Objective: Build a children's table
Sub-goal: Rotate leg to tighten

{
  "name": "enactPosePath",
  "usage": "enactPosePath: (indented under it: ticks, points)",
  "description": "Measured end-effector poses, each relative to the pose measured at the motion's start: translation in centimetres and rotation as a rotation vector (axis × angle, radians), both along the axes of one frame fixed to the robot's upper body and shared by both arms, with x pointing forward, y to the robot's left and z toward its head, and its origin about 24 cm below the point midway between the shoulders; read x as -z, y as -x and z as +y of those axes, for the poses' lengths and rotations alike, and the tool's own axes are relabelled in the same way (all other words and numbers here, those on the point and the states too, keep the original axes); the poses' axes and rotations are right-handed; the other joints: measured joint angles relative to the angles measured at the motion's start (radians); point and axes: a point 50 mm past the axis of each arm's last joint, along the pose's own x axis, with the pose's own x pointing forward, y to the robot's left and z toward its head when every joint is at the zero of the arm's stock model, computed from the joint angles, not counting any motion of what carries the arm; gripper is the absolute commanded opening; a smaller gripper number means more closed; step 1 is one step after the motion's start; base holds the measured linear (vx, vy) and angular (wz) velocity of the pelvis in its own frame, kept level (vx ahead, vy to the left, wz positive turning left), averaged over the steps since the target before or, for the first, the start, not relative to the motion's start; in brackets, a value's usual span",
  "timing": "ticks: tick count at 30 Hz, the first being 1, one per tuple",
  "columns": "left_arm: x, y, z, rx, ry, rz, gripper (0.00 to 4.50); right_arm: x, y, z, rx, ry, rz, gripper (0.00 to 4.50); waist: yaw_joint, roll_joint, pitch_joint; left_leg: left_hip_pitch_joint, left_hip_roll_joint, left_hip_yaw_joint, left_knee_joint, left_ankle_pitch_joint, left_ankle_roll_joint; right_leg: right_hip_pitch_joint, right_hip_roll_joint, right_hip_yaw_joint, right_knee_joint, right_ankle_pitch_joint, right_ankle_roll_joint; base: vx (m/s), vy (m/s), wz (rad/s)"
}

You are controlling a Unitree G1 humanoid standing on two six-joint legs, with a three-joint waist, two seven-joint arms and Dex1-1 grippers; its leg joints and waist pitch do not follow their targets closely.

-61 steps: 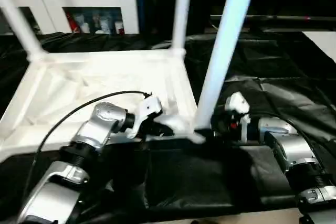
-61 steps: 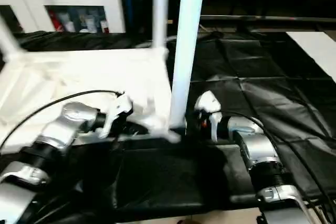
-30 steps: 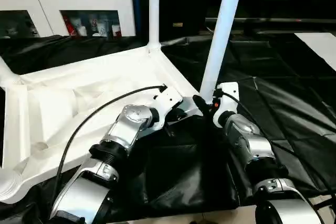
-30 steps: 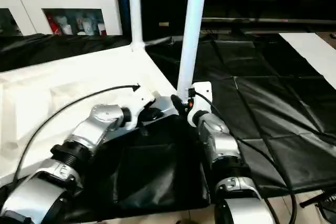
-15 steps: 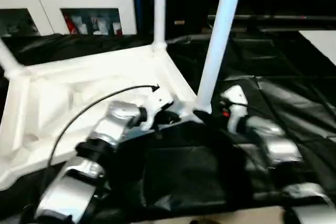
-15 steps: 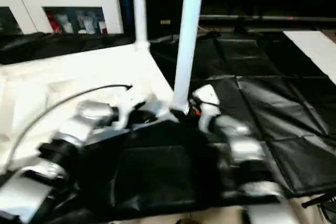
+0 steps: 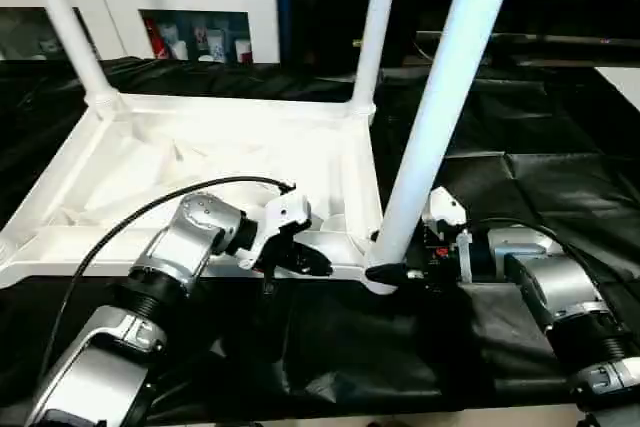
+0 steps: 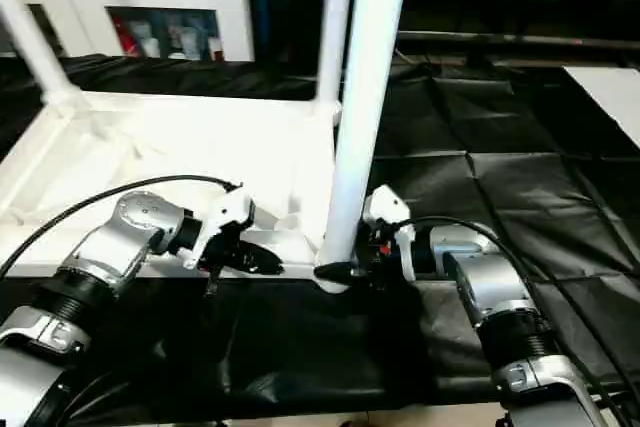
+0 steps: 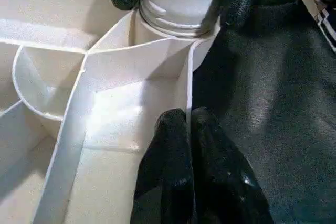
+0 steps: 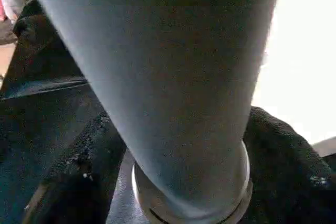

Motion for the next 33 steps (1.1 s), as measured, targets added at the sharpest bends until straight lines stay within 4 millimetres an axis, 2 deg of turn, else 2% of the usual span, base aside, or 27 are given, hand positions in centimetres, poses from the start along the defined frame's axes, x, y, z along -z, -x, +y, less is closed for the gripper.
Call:
enactPosePath:
  ticks: [4,8,10,13,16,20,23,25,27,28,30,32,33]
  points:
    - [0.0,0.1,0.1,0.0,0.003,-0.001,0.0,0.0,0.0,0.1,0.003,-0.006,0.014,2.66,0.001,-0.001,0.0,0.0,0.001,0.0,0.0,0.0,0.0,0.0,0.001,-0.001,0.001,0.0,0.001,0.0,0.0,0.0]
    - [0.1,0.1,-0.1,-0.019,0.01,-0.016,0.0,0.0,-0.1,0.0,0.014,-0.009,0.012,2.56,0.002,-0.001,0.0,0.0,0.001,0.0,0.0,0.0,0.0,0.0,0.0,0.0,0.001,0.0,0.001,0.0,0.0,0.0]
    - [0.2,-0.1,-0.7,-0.052,0.017,-0.043,0.0,0.2,-0.3,0.1,0.077,-0.02,0.005,2.55,0.002,-0.001,0.0,0.0,0.001,0.0,0.0,0.0,0.0,0.0,0.0,0.0,0.001,0.0,0.0,0.0,0.0,0.0]
    - [0.5,-1.1,-1.3,-0.185,0.013,-0.11,0.0,1.1,-1.5,0.7,0.323,-0.044,-0.03,2.53,-0.006,0.002,-0.001,0.002,0.0,-0.001,0.0,0.0,-0.001,0.002,0.0,0.0,0.002,0.0,0.001,0.0,0.0,0.0]
    - [0.8,-1.9,-2.7,-0.307,0.013,-0.161,0.0,1.7,-2.9,1.6,0.575,-0.049,-0.045,2.52,-0.029,0.004,-0.003,0.003,-0.003,-0.004,-0.001,0.0,-0.001,0.004,-0.001,0.0,0.0,-0.003,0.006,0.0,0.0,0.0]
    - [1.3,-2.5,-4.9,-0.431,0.007,-0.193,0.0,1.9,-4.5,3.0,0.882,-0.041,-0.031,2.52,-0.051,0.013,-0.009,0.003,-0.003,-0.006,-0.001,0.0,-0.001,0.006,0.0,0.0,-0.007,-0.003,0.006,0.0,0.0,0.0]
    - [1.5,-2.5,-6.1,-0.465,0.013,-0.202,0.0,2.1,-4.9,3.4,0.997,-0.033,-0.022,2.52,-0.055,0.014,-0.011,0.003,-0.004,-0.007,0.0,0.0,0.0,0.005,-0.001,0.0,-0.009,-0.003,0.006,0.0,0.0,0.0]
    - [1.6,-2.5,-6.3,-0.472,0.01,-0.206,0.0,2.2,-5.0,3.7,1.015,-0.029,-0.025,2.52,-0.055,0.015,-0.012,0.003,-0.004,-0.007,0.0,0.0,0.0,0.006,-0.001,0.0,-0.009,-0.003,0.006,0.0,0.0,0.0]
    - [1.6,-2.5,-6.3,-0.47,0.004,-0.215,0.0,2.1,-5.1,3.8,1.01,-0.026,-0.047,2.52,-0.055,0.01,-0.014,0.003,-0.004,-0.007,-0.001,0.0,0.0,0.006,-0.001,-0.002,-0.008,-0.003,0.006,0.0,0.0,0.0]
    - [1.6,-2.6,-6.3,-0.468,0.005,-0.218,0.0,2.1,-5.1,3.8,1.004,-0.025,-0.056,3.08,-0.055,0.01,-0.014,0.002,-0.004,-0.007,-0.001,0.0,0.0,0.005,0.0,-0.002,-0.009,-0.003,0.006,0.0,0.0,0.0]
    - [1.5,-2.6,-6.1,-0.459,0.006,-0.224,0.0,2.2,-5.0,4.0,0.969,0.0,-0.09,3.22,-0.055,0.012,-0.013,0.001,-0.004,-0.007,-0.002,0.0,0.0,0.003,0.0,-0.002,-0.009,-0.003,0.006,0.0,0.0,0.0]
    - [1.4,-2.6,-5.4,-0.431,0.003,-0.229,0.0,2.1,-4.9,4.0,0.904,-0.001,-0.103,3.28,-0.055,0.006,-0.012,0.001,-0.004,-0.007,-0.005,0.0,0.0,0.003,0.0,-0.003,-0.008,-0.003,0.006,0.0,0.0,0.0]
    - [1.4,-2.6,-5.2,-0.417,0.004,-0.232,0.0,2.1,-4.8,3.8,0.87,-0.002,-0.108,3.51,-0.056,0.005,-0.011,0.0,-0.004,-0.007,-0.006,0.0,0.0,0.002,0.0,-0.003,-0.008,-0.003,0.006,0.0,0.0,0.0]
